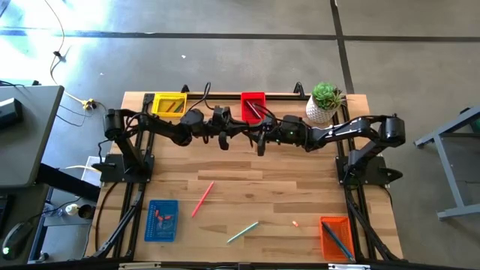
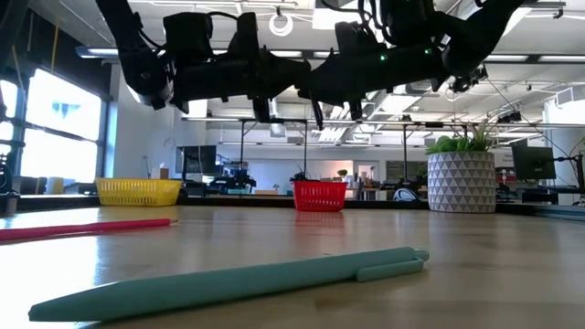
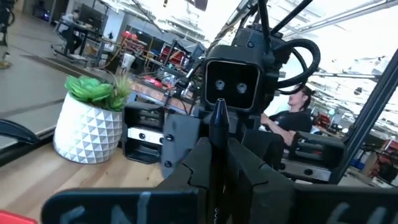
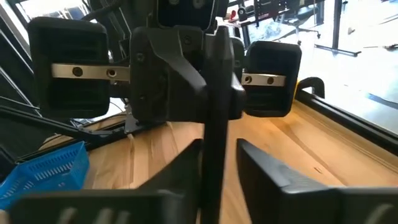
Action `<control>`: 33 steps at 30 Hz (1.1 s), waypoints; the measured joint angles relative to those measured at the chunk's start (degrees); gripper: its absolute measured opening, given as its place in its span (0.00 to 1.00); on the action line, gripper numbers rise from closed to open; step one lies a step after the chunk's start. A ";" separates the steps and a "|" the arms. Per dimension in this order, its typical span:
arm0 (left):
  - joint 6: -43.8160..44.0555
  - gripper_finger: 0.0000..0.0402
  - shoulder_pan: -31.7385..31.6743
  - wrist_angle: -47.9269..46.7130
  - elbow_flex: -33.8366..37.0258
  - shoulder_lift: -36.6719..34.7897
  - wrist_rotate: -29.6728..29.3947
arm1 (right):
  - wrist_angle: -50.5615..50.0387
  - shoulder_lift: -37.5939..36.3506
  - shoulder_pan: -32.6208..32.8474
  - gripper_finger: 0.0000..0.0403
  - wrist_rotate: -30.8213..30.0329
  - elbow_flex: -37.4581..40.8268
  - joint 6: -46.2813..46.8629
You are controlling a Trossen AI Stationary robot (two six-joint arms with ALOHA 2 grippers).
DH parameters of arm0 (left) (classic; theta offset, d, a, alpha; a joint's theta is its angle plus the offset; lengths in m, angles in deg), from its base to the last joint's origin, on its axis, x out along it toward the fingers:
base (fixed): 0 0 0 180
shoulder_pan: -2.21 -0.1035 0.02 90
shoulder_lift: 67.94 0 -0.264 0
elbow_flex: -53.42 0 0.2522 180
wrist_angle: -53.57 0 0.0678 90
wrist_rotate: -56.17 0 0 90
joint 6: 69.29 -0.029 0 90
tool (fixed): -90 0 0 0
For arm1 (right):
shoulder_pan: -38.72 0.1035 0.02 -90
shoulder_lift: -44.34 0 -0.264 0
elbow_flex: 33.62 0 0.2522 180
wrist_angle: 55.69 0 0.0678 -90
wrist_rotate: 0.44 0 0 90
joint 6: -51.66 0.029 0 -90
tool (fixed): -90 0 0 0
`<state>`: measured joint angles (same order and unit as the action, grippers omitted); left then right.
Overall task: Sort crayons/erasers/pens/pencils in bins
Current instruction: Put the black pen into the red bin
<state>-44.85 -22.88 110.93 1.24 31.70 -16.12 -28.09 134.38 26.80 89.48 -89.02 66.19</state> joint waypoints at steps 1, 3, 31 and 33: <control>-0.60 0.03 -0.07 0.03 0.00 0.00 -0.16 | 0.02 -0.02 0.02 0.19 0.00 -0.02 -0.04; -1.10 0.05 -0.37 0.01 0.00 0.00 -0.95 | 0.00 -0.02 0.01 0.12 -0.15 -0.02 -0.30; -8.76 0.27 -9.66 -0.23 6.58 -2.29 0.57 | -56.65 21.39 -18.94 0.04 -6.11 -40.14 -4.08; -9.23 0.26 -9.55 -0.23 6.58 -2.29 0.51 | -58.38 23.71 -19.52 0.04 -5.34 -42.10 -3.98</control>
<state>-54.09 -32.43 110.70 7.82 29.40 -15.61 -86.48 158.09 7.28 84.14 -131.12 62.21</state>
